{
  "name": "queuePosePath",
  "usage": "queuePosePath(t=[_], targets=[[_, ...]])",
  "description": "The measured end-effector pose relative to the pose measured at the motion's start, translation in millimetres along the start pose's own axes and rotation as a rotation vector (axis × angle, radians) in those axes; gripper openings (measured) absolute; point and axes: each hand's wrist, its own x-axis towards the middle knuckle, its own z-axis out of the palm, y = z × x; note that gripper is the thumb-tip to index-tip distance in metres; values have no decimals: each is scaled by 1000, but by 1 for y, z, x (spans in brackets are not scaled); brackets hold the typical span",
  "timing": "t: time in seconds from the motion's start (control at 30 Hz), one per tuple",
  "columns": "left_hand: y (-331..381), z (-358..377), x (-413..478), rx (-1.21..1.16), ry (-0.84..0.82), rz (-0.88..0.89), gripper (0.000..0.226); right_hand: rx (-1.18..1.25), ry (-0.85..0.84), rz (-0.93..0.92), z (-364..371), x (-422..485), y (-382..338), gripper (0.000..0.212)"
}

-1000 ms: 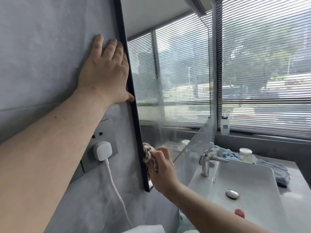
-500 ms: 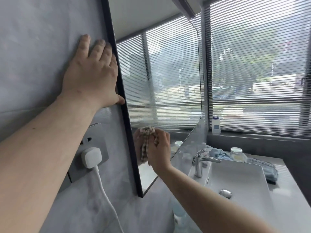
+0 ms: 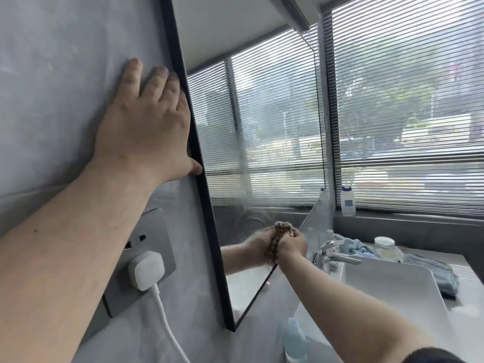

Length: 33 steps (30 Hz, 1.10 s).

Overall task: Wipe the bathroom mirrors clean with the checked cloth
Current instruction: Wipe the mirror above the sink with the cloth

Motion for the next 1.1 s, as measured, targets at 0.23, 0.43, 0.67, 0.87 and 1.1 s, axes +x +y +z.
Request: queuePosePath(t=[0.23, 0.43, 0.67, 0.87, 1.1], targets=[[-1, 0, -1, 13, 27, 22, 131, -137, -126, -306, 5, -1, 5, 22], [-1, -1, -3, 8, 21, 17, 129, -176, -178, -277, -33, -129, 41, 5], [-1, -1, -3, 14, 12, 17, 129, -252, -311, -576, -59, -211, 60, 34], [-2, -3, -3, 3, -12, 11, 128, -221, -388, -799, -41, -201, -3, 34], [-2, -3, -3, -16, -18, 3, 126, -193, -413, -774, -3, -176, -105, 22]])
